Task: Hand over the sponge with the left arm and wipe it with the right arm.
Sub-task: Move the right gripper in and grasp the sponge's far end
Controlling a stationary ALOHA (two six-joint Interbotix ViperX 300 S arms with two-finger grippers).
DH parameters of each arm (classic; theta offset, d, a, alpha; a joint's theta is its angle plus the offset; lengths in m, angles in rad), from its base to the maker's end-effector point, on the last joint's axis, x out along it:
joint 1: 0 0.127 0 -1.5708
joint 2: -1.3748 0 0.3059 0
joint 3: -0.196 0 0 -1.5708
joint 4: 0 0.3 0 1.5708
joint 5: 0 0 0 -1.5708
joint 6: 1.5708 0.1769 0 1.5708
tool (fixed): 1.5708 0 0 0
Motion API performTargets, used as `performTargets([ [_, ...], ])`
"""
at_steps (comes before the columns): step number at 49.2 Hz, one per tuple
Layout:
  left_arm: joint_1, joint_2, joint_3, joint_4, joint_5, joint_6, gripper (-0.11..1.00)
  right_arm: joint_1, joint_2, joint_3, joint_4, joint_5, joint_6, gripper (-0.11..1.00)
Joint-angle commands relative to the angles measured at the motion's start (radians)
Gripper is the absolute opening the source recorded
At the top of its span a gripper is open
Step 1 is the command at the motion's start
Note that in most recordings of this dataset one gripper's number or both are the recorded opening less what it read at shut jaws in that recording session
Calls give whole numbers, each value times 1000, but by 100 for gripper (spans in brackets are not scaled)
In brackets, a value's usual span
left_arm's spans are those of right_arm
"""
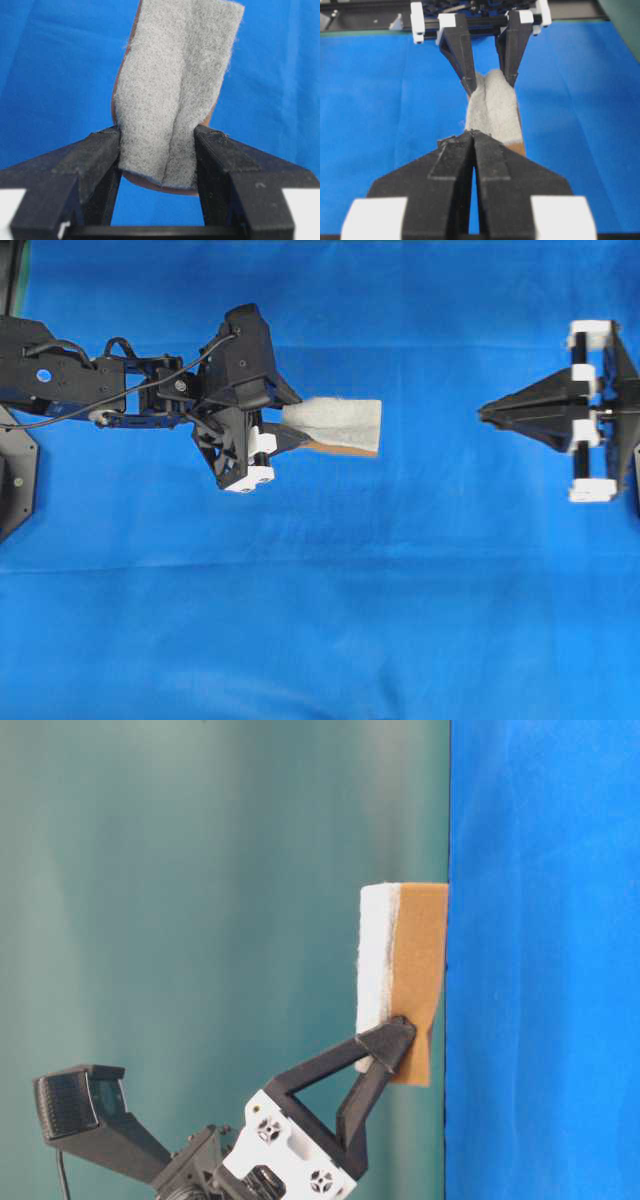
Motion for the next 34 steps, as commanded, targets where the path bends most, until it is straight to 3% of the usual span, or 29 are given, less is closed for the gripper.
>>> performTargets([
  [1, -3, -23, -9, -2, -6, 3, 38, 5, 49, -60, 3, -11, 6, 0],
  [11, -3, -23, -9, -2, -5, 5, 38, 6, 207, -158, 3, -11, 9, 1],
  [13, -3, -23, -9, -2, -5, 5, 38, 6, 238, -176, 3, -8, 9, 9],
  [19, -3, -23, -9, -2, -3, 5, 38, 2, 331, -236, 3, -3, 5, 48],
  [23, -3, -23, -9, -2, -3, 5, 38, -5, 385, -278, 3, 18, 5, 67],
  [26, -3, -23, -8, -2, -3, 5, 38, -12, 417, -305, 2, 38, 5, 73],
  [34, -3, -25, -5, -2, -2, 5, 38, -32, 489, -350, 0, 58, 2, 72],
])
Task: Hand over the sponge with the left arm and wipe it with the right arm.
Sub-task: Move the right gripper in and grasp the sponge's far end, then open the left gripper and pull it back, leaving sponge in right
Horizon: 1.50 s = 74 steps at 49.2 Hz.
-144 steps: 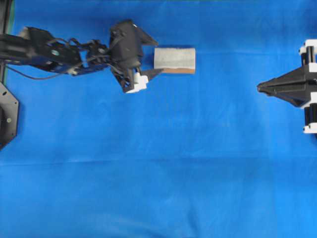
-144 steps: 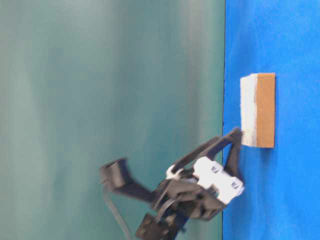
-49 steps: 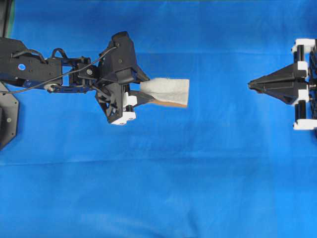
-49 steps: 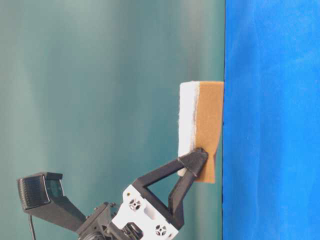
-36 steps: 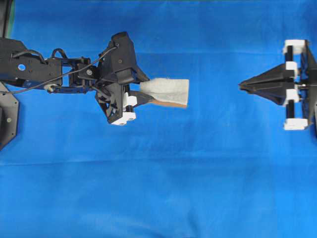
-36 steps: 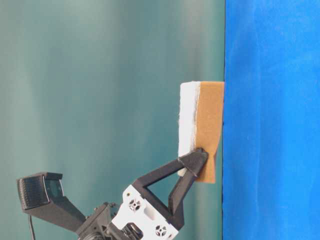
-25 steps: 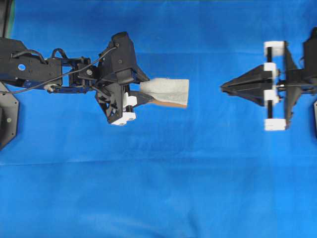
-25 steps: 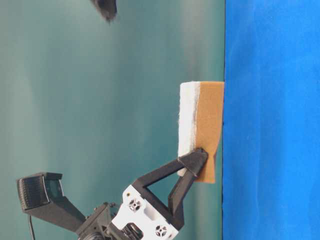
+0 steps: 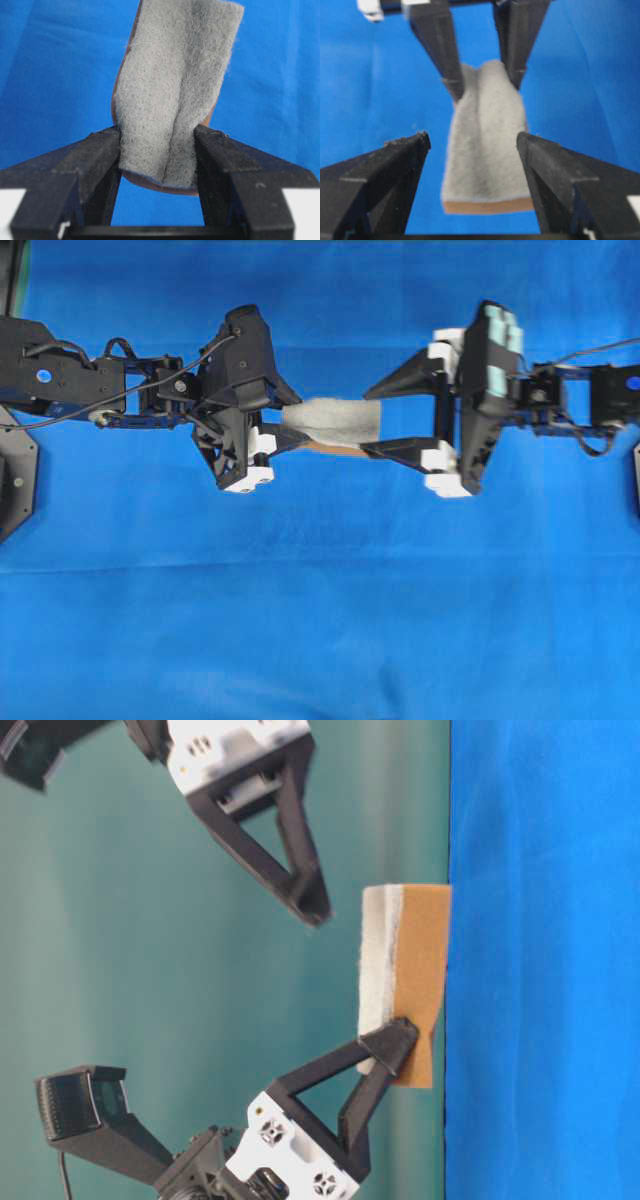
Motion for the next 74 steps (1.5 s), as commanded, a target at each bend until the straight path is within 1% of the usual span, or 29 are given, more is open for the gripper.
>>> performTargets([
  [1, -3, -26, -8, -2, -3, 2, 38, -6, 20, -41, -2, 0, -3, 72],
  [19, -3, -26, -9, -2, -3, 3, 38, -6, 126, -77, -2, 26, -3, 72],
  [24, -3, -25, -11, -2, -3, 3, 38, -8, 138, -78, 0, 29, -3, 72],
  [29, -3, -25, -11, 0, -3, 3, 32, -8, 138, -80, -2, 29, -3, 72],
  [39, -3, -26, -11, 2, -9, 8, 32, -8, 140, -81, -6, 26, -12, 70],
  [41, -3, -26, -11, 2, -11, 8, 32, -8, 138, -81, -11, 29, -14, 67],
  [44, -3, -26, -12, 2, -15, 11, 32, -8, 138, -83, -20, 31, -18, 57],
  [50, -3, -26, -12, 3, -28, 12, 32, -8, 138, -86, -28, 46, -23, 25],
  [53, -3, -26, -12, 3, -35, 12, 29, -8, 138, -87, -29, 58, -25, 11],
  [54, -3, -26, -12, 3, -37, 12, 28, -8, 138, -87, -29, 61, -25, 10],
  [64, -3, -40, -3, 3, -51, 11, 27, -8, 132, -89, -34, 84, -25, 10],
  [65, -5, -46, -2, 3, -51, 9, 29, -8, 129, -89, -34, 87, -25, 10],
  [66, -5, -49, 2, 3, -51, 9, 33, -8, 127, -87, -32, 89, -25, 10],
  [70, -6, -77, 17, 3, -52, 9, 58, -8, 112, -81, -34, 95, -25, 10],
  [71, -8, -86, 23, 3, -52, 9, 66, -8, 107, -80, -32, 97, -25, 10],
  [74, -8, -118, 43, 5, -55, 11, 81, -8, 92, -71, -34, 103, -25, 10],
])
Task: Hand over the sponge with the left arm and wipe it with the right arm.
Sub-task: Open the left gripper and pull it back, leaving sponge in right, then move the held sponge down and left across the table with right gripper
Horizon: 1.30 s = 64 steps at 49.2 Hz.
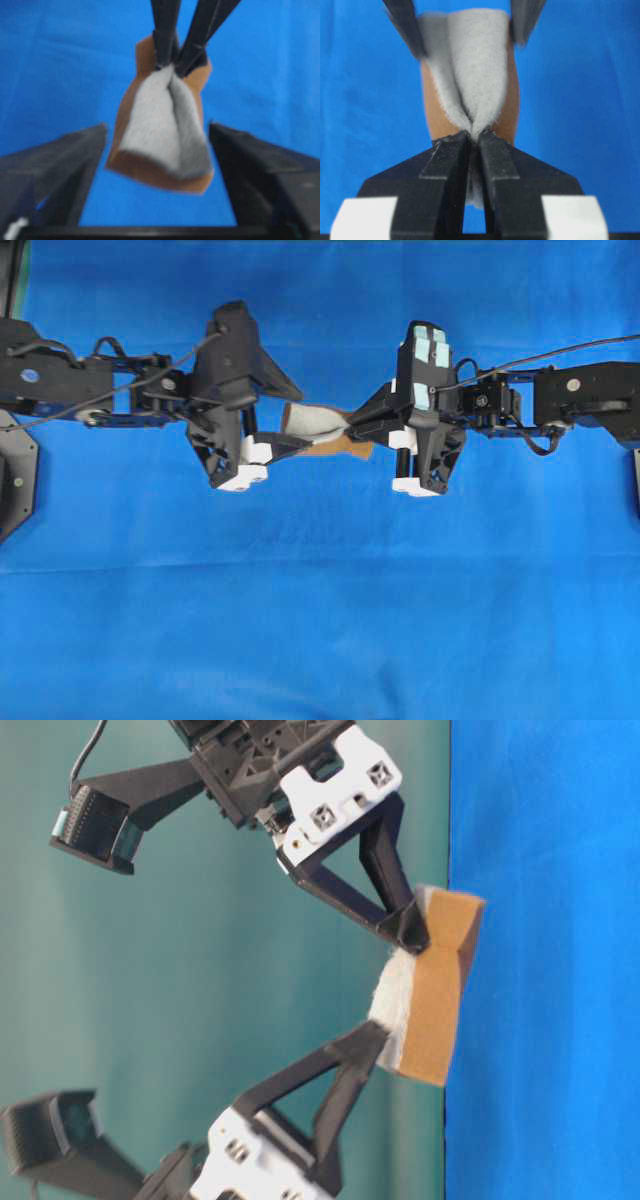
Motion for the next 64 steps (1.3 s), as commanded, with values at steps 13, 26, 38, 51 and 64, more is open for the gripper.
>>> performTargets([
  [13, -12, -250, 161, 3, -57, -5, 82, 2, -126, 55, -6, 9, -2, 10],
  [26, -21, -380, 247, 2, -91, -5, 82, 2, -146, 67, -5, 20, -2, 10],
  [38, -21, -376, 247, 2, -92, -2, 82, 2, -104, 55, -6, 26, -2, 10],
  [51, -21, -377, 249, 2, -92, -2, 82, 3, 58, 46, -2, -26, 12, 10],
  [64, -21, -377, 250, 2, -92, -2, 82, 21, 213, 14, 5, -44, 18, 10],
])
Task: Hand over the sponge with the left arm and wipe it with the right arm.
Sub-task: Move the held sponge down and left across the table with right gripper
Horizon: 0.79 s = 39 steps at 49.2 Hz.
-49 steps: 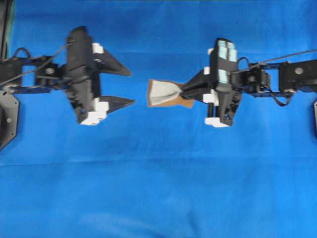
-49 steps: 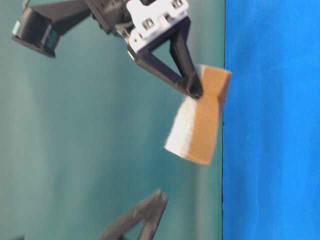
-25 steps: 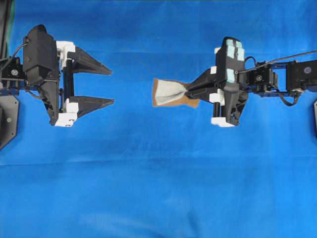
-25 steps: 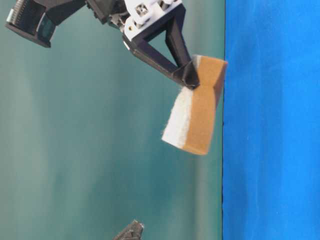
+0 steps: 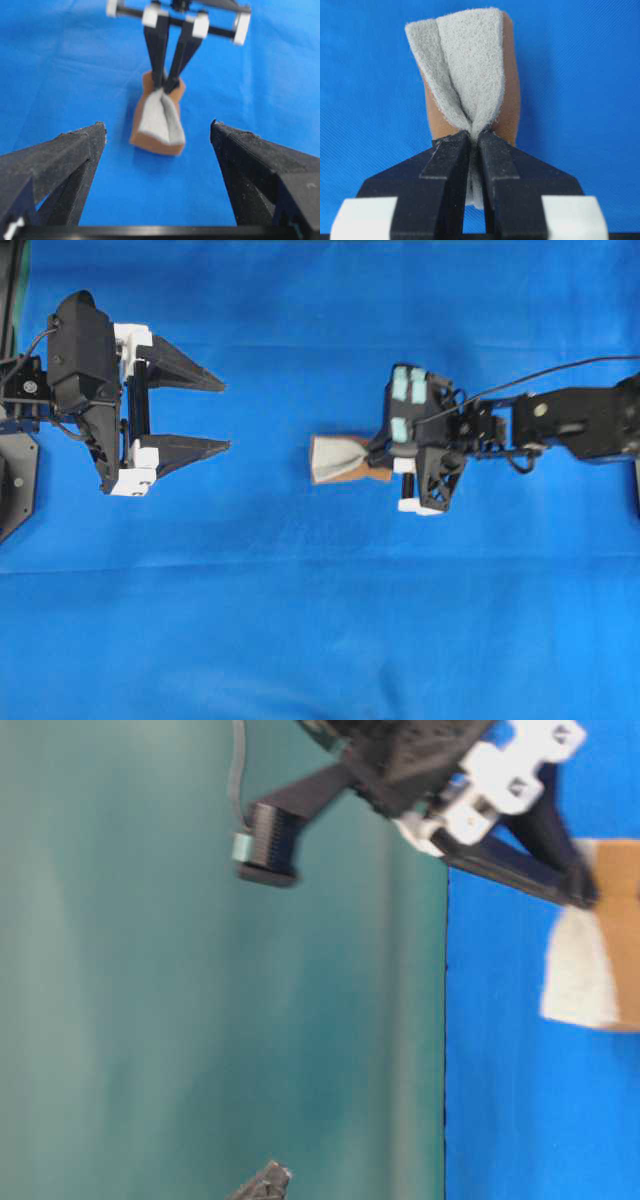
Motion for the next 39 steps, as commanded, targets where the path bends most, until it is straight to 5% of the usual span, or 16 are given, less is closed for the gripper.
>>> performTargets([
  [1, -3, -3, -9, 0, -11, 2, 82, 6, 18, -29, 6, -6, 0, 10],
  [18, -3, -3, -11, 0, -11, 2, 82, -23, 29, -34, 3, 5, -9, 10],
  [39, -3, -3, -11, 0, -11, 0, 82, -319, 17, -57, -86, 11, -64, 10],
])
